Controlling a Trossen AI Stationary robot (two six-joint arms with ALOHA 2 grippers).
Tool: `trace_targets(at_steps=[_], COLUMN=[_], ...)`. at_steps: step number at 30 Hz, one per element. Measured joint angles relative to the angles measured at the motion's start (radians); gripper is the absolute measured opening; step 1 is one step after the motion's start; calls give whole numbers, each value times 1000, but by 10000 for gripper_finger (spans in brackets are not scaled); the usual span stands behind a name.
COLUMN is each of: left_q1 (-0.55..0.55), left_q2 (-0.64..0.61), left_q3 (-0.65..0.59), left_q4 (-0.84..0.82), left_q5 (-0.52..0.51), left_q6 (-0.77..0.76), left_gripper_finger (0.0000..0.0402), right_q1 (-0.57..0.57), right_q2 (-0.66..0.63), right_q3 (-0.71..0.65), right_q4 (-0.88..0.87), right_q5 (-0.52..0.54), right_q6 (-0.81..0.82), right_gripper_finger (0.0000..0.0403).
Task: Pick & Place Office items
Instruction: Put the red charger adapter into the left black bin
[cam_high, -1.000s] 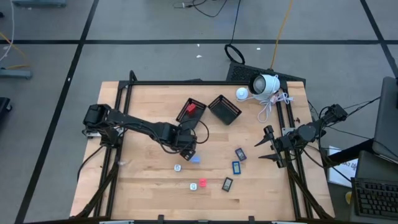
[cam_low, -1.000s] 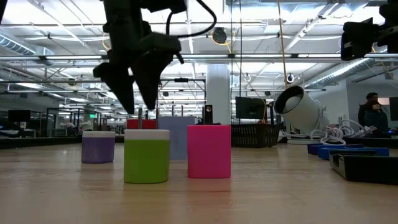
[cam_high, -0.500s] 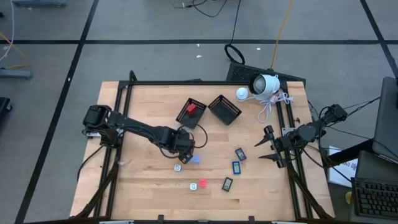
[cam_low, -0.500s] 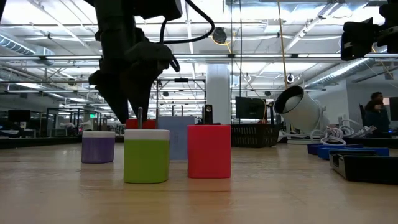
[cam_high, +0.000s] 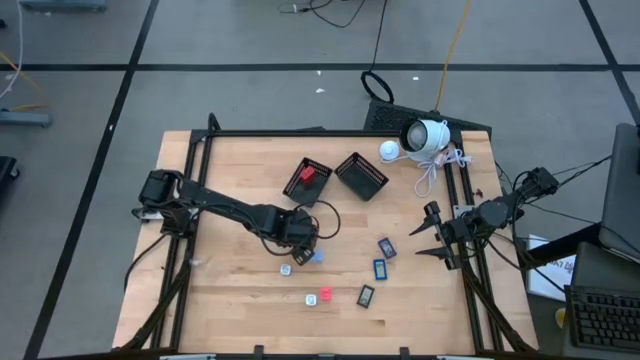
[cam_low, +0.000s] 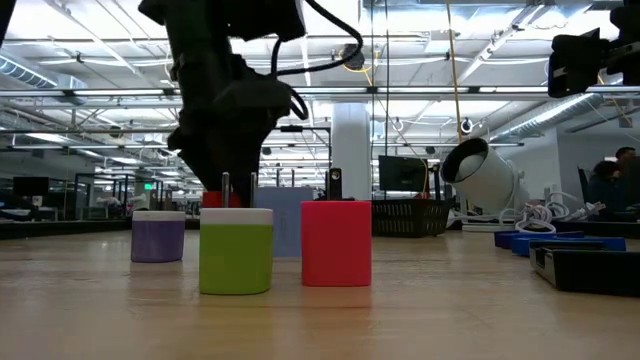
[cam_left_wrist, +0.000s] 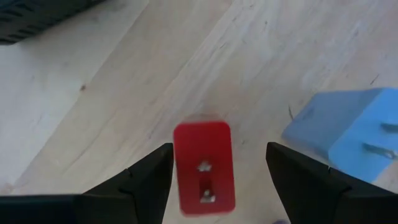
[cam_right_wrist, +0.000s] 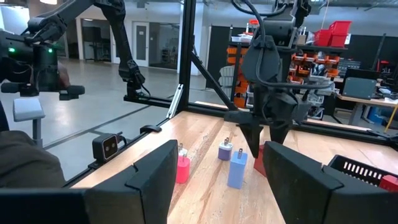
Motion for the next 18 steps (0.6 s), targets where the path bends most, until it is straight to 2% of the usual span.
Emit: trace_targets(at_steps=[12, 18], left_q1=[15, 25], left_q2=[28, 24], left_q3=[0, 0], left_q4=[11, -8], left_q5=[7, 36], left_q6=[16, 102], left_gripper_finger=[234, 216], right_q1=[0, 0], right_q2=[0, 0], right_q3=[0, 0], right_q4=[-6, -6], right_q5=[0, 0], right_q6=[0, 0], right_gripper_finger=[224, 224])
